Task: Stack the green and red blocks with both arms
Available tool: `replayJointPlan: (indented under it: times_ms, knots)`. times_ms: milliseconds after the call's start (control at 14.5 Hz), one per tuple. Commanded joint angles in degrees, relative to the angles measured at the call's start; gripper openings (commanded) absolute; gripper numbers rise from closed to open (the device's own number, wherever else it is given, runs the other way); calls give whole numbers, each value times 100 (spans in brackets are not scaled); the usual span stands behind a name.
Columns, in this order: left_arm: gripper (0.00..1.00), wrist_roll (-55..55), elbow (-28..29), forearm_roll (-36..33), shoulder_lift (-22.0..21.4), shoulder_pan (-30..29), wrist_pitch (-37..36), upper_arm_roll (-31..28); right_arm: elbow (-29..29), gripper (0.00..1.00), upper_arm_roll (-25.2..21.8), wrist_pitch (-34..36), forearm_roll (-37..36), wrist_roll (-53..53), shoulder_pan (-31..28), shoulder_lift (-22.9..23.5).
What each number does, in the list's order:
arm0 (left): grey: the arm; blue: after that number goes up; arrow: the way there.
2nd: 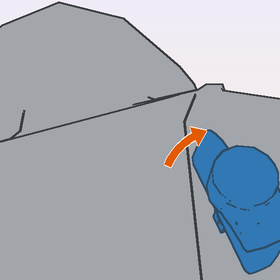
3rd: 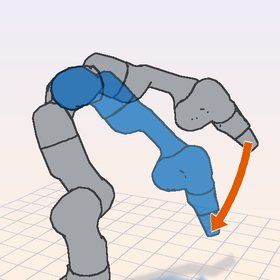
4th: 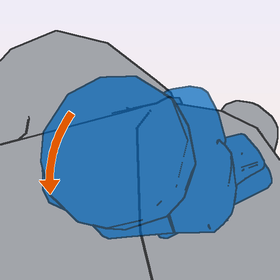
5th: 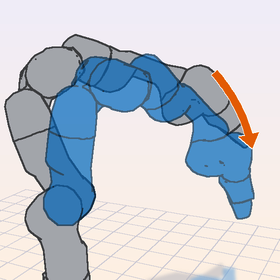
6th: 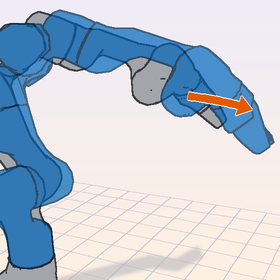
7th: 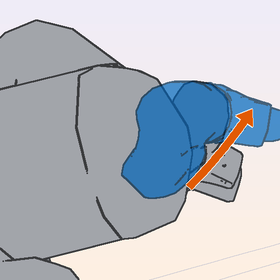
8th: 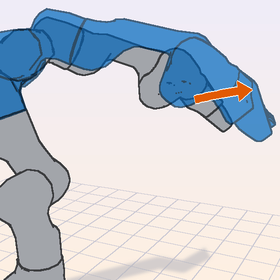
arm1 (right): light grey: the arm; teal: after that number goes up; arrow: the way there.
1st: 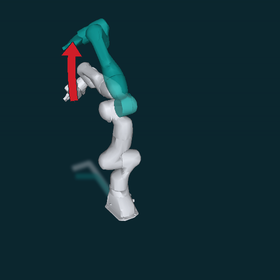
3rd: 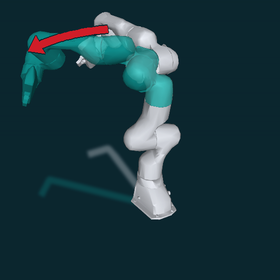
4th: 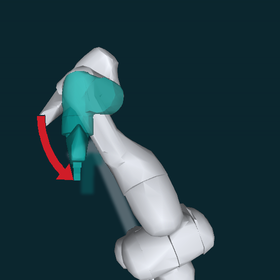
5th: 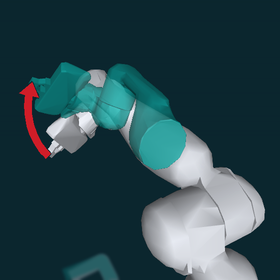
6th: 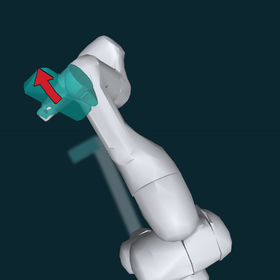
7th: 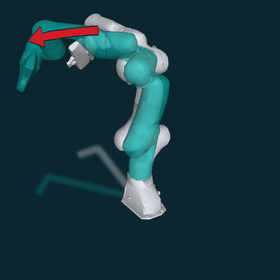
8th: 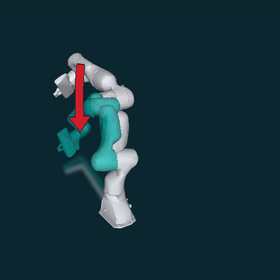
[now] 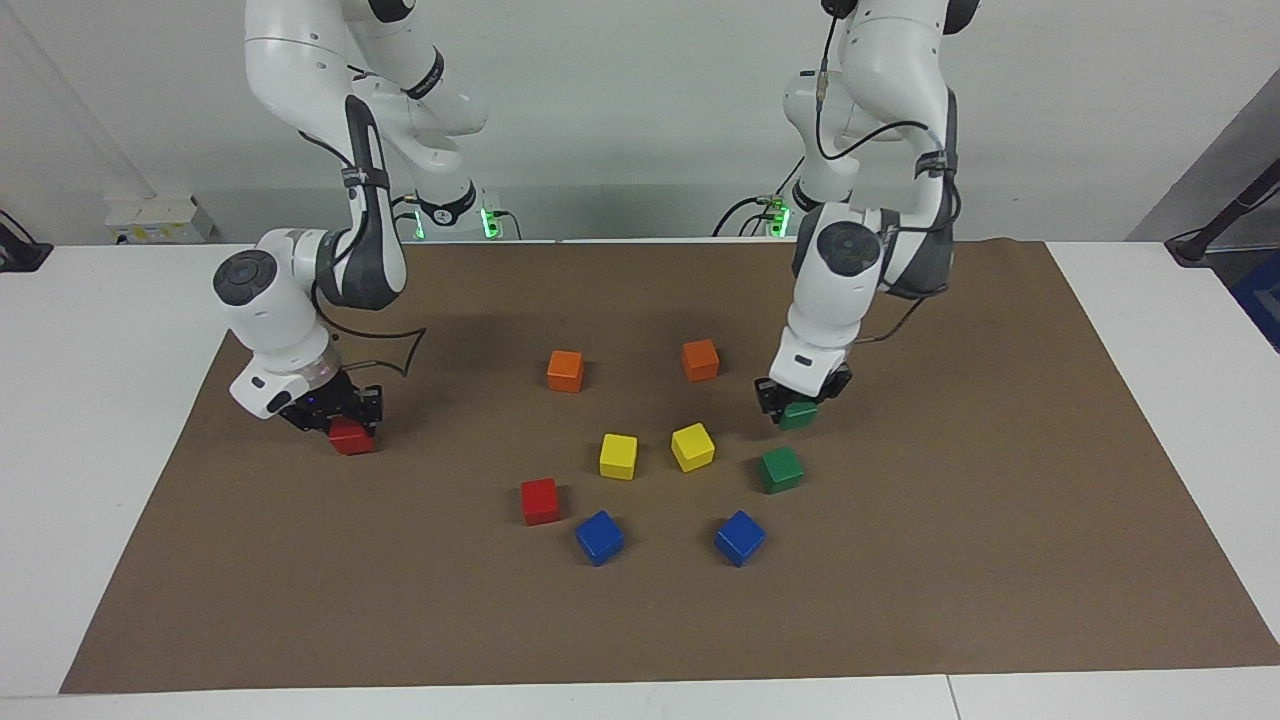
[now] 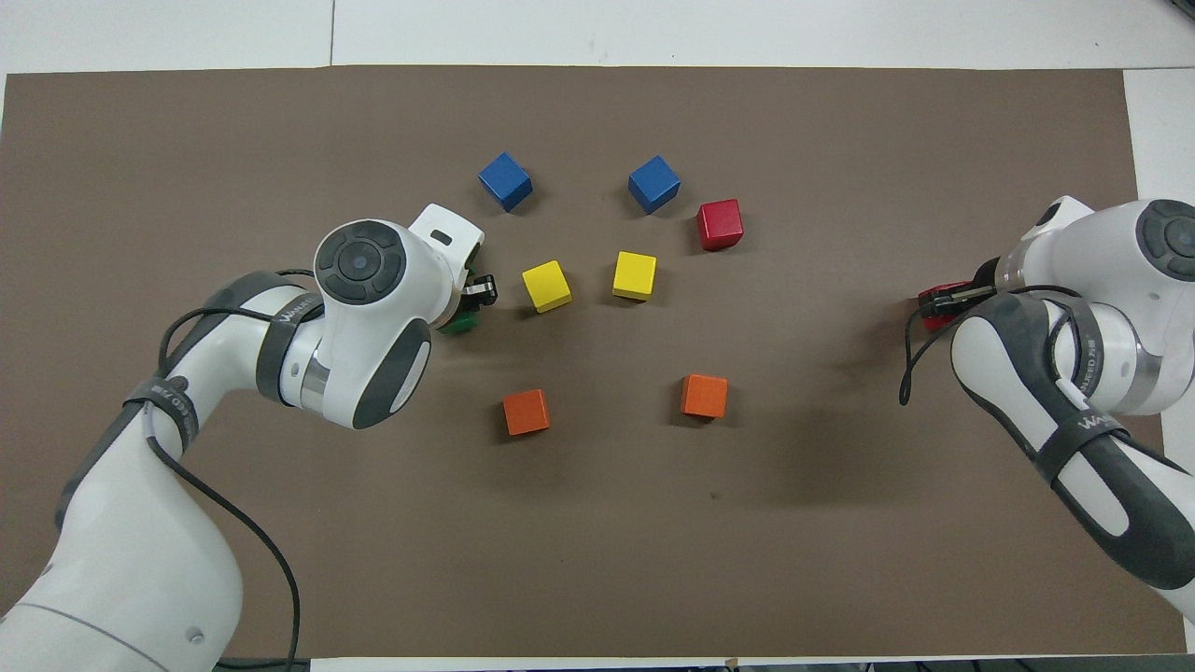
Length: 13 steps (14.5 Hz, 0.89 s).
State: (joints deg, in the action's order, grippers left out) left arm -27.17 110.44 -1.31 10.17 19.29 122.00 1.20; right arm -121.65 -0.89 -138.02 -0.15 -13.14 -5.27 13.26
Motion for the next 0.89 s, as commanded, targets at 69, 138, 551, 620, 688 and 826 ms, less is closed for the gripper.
replayJointPlan:
  times_ms: [69, 138, 551, 620, 688, 826]
  knots:
    - [0, 1807, 250, 324, -1033, -924, -975, 12, -201, 0, 45, -216, 15, -198, -97, -95]
    - [0, 2273, 276, 325, -1174, -1240, -1107, 12, -218, 0, 45, -225, 15, -172, -97, -95]
    - [0, 4201, 1135, 325, -1587, -2630, -584, 3, -227, 0, 54, -225, 15, -154, -89, -95]
    - [0, 4255, 1434, 333, -1632, -2727, -259, 3, -227, 2, 54, -225, 15, -180, -89, -95]
    - [0, 4255, 1750, 333, -1667, -2754, 136, -6, -227, 36, 46, -234, 15, -180, -97, -95]
    - [0, 4264, 2234, 333, -1659, -2764, 831, -6, -227, 71, 54, -225, 15, -172, -97, -95]
